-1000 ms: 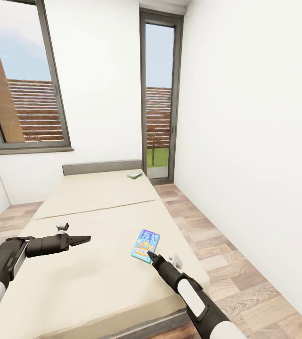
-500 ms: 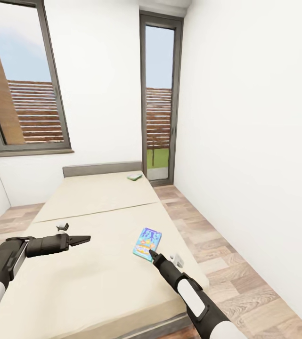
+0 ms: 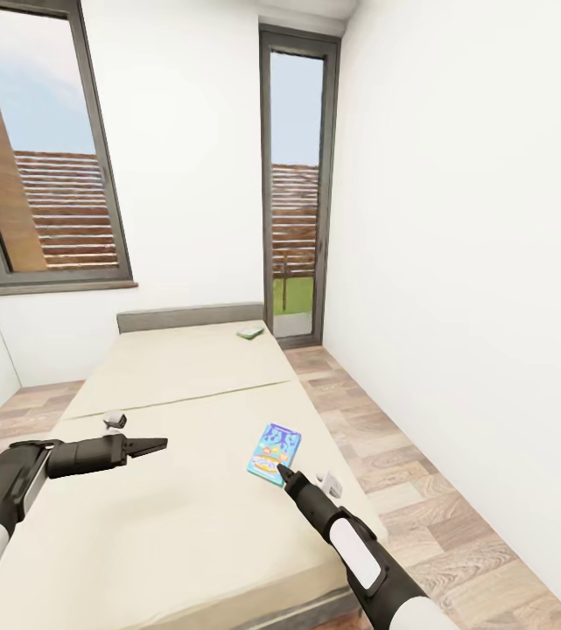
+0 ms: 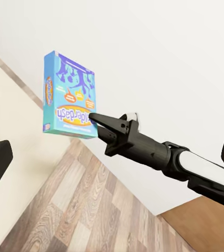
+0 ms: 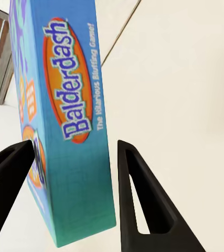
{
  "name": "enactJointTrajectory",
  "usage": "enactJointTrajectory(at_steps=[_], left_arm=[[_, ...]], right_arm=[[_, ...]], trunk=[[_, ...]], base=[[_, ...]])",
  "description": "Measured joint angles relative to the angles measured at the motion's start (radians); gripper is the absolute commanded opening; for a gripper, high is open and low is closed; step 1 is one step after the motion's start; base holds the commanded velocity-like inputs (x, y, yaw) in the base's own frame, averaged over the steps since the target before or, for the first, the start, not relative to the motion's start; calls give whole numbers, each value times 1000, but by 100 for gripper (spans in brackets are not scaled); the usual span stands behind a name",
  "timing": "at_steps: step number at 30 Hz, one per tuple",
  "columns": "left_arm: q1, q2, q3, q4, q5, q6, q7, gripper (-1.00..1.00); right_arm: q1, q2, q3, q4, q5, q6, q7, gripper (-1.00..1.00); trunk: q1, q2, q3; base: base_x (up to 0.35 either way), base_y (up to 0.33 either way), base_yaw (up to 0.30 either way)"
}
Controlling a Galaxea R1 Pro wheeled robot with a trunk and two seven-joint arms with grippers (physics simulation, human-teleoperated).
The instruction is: Put all the toys in the child's room - the three board games (two on the bed and one on the table), the two jigsaw puzzles on the table, and the tennis ball on the table - inside the toy box on the table in the child's room.
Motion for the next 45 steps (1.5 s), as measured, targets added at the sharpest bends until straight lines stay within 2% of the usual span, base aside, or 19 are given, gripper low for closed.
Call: enactJointTrajectory(at_steps=[9, 13, 17, 21, 29, 45], left_arm=[[0, -2, 0, 0, 0, 0, 0, 100], [0, -4, -1, 0, 0, 0, 0, 100], [0, -3, 0, 0, 0, 0, 0, 100], [0, -1, 0, 0, 0, 0, 0, 100], [0, 1, 1, 0, 0, 0, 0, 100], [0, 2, 2, 0, 0, 0, 0, 100]], right_arm=[[-3, 0, -2, -1, 0, 7, -7, -100], [-4, 0, 2, -28, 1, 15, -37, -100], [-5, 0, 49, -67, 7, 28, -62, -100], [-5, 0, 67, -75, 10, 34, -70, -100], [-5, 0, 70, -76, 9, 34, -122, -100], [-4, 0, 73, -75, 9, 23, -128, -100]], trunk=[[-35, 63, 28], [-50, 91, 41], [-65, 119, 53], [-81, 147, 66], [-111, 203, 91], [-173, 315, 141]], base=[[0, 0, 0], [0, 0, 0], [0, 0, 0], [0, 0, 0], [0, 0, 0], [0, 0, 0]])
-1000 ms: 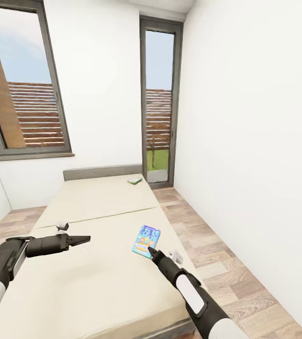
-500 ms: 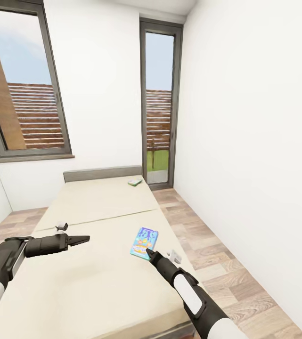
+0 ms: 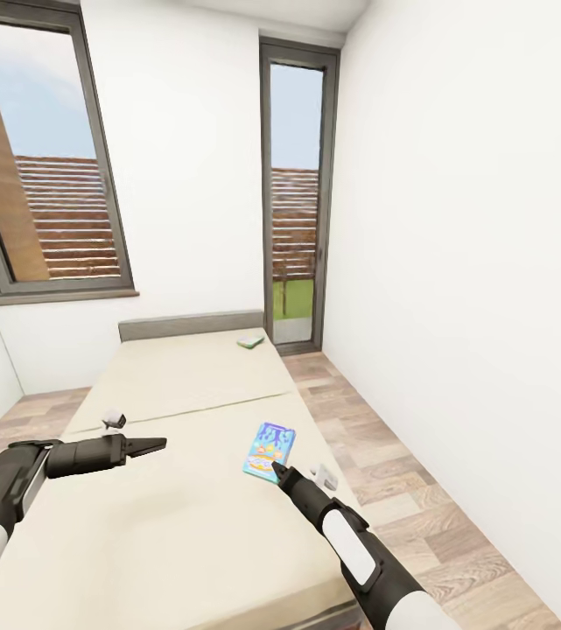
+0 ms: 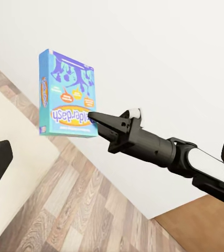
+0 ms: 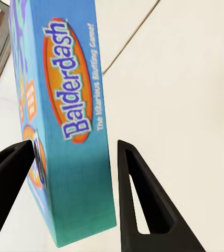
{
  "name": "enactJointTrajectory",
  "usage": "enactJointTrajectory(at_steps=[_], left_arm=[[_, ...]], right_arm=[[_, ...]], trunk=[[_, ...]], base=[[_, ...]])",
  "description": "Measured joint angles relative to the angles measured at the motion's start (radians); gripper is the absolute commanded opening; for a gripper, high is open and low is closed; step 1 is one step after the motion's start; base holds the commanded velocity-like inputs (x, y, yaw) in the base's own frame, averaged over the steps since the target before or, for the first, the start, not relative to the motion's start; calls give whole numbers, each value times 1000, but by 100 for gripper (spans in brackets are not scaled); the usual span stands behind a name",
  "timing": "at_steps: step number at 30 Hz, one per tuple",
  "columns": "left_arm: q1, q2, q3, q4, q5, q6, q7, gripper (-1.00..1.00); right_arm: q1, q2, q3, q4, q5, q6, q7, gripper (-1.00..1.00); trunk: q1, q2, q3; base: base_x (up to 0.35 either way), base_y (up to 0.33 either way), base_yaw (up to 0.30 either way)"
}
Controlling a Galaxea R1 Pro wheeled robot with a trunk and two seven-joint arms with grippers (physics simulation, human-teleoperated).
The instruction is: Put all the toys in the child's room - the three board games (two on the bed and one on the table), the two jigsaw puzzles on the table, and the tennis ball on the table - inside the toy box on the table in the child's room.
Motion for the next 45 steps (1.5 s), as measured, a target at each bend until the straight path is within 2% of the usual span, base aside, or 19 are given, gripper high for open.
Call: enactJointTrajectory(at_steps=[10, 20, 45], left_arm=[[0, 0, 0, 0, 1, 0, 0, 100], [0, 1, 1, 0, 1, -1, 0, 100], [0, 1, 0, 0, 7, -6, 0, 100]], right_arm=[[1, 0, 1, 0, 2, -5, 1, -100], [1, 0, 3, 0, 2, -41, 1, -100], [1, 0, 3, 1, 3, -42, 1, -100]], trunk=[[-38, 70, 31], [-77, 140, 63], [-173, 315, 141]], base=[[0, 0, 0], [0, 0, 0], [0, 0, 0]])
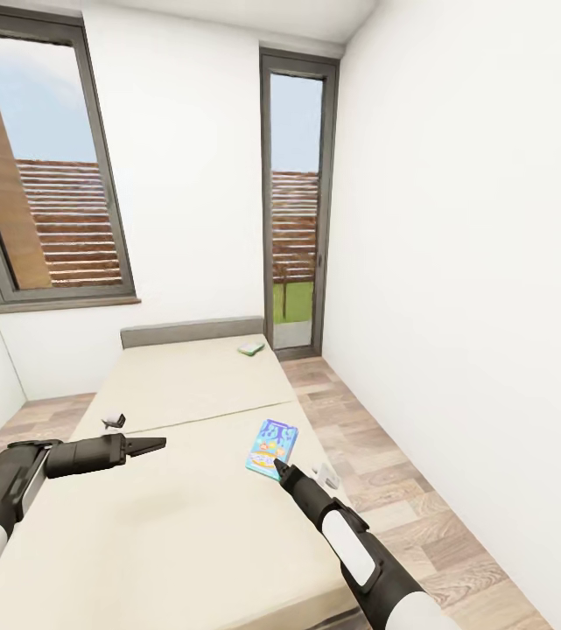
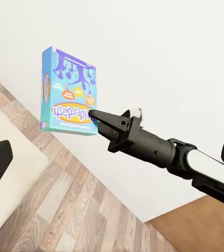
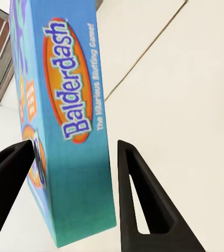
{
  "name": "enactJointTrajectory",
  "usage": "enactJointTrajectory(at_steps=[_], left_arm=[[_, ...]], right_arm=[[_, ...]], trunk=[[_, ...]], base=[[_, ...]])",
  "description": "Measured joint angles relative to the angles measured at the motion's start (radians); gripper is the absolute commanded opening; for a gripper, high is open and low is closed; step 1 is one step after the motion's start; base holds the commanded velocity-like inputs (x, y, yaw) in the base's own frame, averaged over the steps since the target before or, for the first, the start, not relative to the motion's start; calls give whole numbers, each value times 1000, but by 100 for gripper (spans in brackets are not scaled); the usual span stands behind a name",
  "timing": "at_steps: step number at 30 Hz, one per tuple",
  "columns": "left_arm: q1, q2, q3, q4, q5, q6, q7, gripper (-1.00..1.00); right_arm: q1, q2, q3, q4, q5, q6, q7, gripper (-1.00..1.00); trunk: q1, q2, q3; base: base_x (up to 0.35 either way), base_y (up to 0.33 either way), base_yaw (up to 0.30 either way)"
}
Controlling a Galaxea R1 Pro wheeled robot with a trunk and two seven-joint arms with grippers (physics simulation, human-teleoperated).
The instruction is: Put all the toys in the child's room - the three board games (two on the bed and one on the table), the two jigsaw puzzles on the table, and the tennis ball on the table - inside the toy box on the table in the child's room.
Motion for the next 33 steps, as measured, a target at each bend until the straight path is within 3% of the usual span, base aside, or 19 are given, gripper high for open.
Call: enactJointTrajectory(at_steps=[33], left_arm=[[0, -2, -1, 0, 0, 1, 0, 100]], right_arm=[[0, 0, 0, 1, 0, -5, 0, -100]], trunk=[[-127, 231, 104]], base=[[0, 0, 0]])
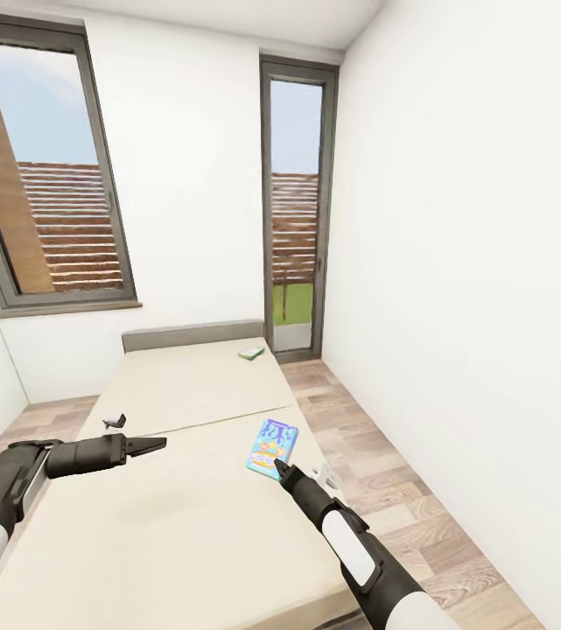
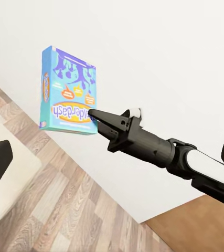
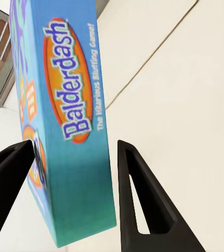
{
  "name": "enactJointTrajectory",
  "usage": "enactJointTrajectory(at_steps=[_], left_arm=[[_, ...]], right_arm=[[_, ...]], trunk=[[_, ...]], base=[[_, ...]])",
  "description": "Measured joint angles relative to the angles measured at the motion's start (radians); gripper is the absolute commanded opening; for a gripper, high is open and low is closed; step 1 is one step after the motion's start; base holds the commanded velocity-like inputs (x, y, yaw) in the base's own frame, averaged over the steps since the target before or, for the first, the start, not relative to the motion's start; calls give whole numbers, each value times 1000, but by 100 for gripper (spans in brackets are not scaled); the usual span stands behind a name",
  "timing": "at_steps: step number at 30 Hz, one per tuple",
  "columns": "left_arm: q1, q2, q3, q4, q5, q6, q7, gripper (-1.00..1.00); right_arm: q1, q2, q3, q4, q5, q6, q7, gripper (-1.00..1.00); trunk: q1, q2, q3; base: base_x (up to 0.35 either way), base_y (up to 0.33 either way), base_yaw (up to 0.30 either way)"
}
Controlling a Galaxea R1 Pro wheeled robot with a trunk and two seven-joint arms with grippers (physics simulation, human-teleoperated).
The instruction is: Put all the toys in the child's room - the three board games (two on the bed and one on the table), the two jigsaw puzzles on the table, and the tennis ball on the table - inside the toy box on the table in the child's room.
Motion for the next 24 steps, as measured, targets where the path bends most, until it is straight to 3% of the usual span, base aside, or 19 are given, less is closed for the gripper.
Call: enactJointTrajectory(at_steps=[24], left_arm=[[0, 0, 1, 0, 0, 0, 0, 100]], right_arm=[[0, 0, -1, -1, 0, 0, 0, -100]], trunk=[[-92, 168, 75]], base=[[0, 0, 0]])
